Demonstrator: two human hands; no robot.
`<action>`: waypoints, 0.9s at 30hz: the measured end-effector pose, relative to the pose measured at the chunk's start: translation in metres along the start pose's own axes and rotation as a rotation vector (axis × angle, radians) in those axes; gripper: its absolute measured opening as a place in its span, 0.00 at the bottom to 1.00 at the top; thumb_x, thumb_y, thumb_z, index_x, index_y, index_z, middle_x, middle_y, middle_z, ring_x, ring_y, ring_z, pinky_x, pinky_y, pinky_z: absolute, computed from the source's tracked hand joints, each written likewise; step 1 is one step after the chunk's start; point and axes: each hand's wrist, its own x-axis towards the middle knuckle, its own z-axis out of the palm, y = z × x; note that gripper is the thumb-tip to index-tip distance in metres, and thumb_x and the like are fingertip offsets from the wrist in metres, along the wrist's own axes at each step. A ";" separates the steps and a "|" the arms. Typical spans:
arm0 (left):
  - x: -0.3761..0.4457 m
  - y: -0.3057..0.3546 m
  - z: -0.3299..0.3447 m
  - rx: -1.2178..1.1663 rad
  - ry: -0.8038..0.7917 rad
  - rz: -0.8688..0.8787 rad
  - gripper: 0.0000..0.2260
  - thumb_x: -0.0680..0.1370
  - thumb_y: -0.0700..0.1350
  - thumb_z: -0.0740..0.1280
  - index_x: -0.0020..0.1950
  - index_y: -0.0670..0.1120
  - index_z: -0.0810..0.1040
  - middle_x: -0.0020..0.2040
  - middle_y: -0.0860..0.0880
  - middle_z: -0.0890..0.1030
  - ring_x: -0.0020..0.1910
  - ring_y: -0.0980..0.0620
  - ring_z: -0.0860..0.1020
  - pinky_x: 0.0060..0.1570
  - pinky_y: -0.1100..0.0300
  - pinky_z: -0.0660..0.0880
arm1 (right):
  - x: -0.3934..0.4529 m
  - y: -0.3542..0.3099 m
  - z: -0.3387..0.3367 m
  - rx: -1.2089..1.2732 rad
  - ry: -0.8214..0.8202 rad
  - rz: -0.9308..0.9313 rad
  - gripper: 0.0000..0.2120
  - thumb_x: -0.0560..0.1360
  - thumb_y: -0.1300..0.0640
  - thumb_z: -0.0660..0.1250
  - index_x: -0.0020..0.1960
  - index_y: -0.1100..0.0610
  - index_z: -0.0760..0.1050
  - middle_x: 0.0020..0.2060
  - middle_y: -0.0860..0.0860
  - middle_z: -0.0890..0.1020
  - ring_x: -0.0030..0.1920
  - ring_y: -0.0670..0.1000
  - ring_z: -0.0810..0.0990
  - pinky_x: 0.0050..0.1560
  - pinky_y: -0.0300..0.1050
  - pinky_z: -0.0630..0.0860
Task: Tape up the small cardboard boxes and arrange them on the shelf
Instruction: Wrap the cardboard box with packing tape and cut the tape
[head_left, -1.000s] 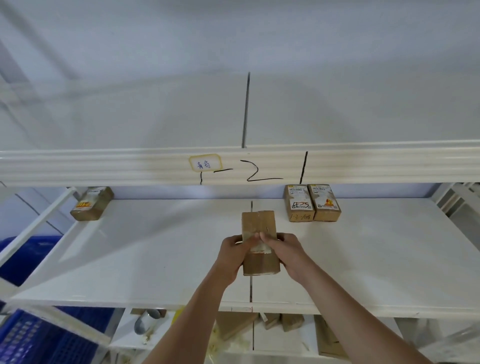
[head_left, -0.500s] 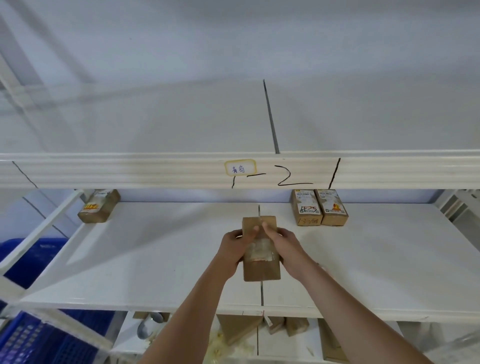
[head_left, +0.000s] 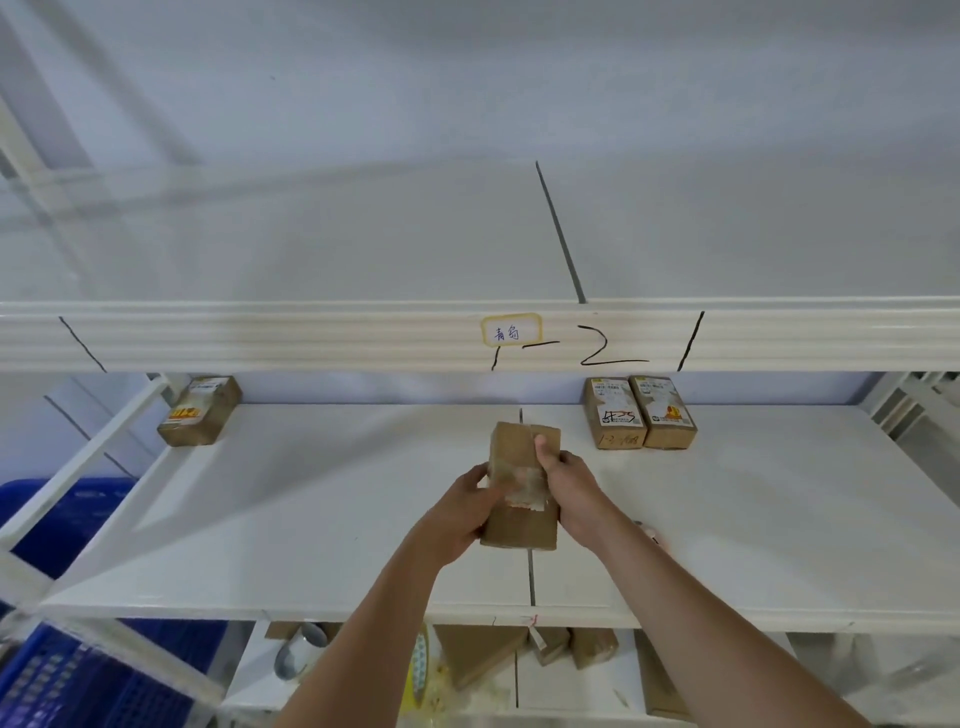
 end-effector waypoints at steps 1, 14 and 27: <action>-0.001 -0.004 0.000 0.020 0.010 0.003 0.25 0.76 0.51 0.75 0.70 0.48 0.73 0.57 0.46 0.85 0.55 0.47 0.84 0.54 0.51 0.81 | -0.002 -0.002 -0.003 -0.015 -0.081 0.017 0.24 0.80 0.37 0.62 0.65 0.55 0.75 0.54 0.53 0.86 0.53 0.55 0.86 0.58 0.55 0.81; -0.010 -0.026 -0.007 -0.178 0.199 0.112 0.23 0.73 0.49 0.77 0.64 0.41 0.78 0.52 0.44 0.86 0.51 0.43 0.85 0.45 0.52 0.83 | -0.027 0.024 -0.004 -0.165 -0.273 0.036 0.18 0.80 0.54 0.70 0.66 0.62 0.75 0.58 0.58 0.84 0.58 0.58 0.83 0.52 0.50 0.82; -0.028 -0.024 -0.027 -0.084 0.035 0.115 0.28 0.72 0.40 0.79 0.70 0.49 0.74 0.58 0.37 0.83 0.55 0.40 0.84 0.56 0.44 0.81 | -0.024 0.023 -0.015 -0.153 -0.411 0.104 0.18 0.75 0.57 0.76 0.63 0.60 0.78 0.54 0.55 0.87 0.55 0.55 0.86 0.55 0.52 0.83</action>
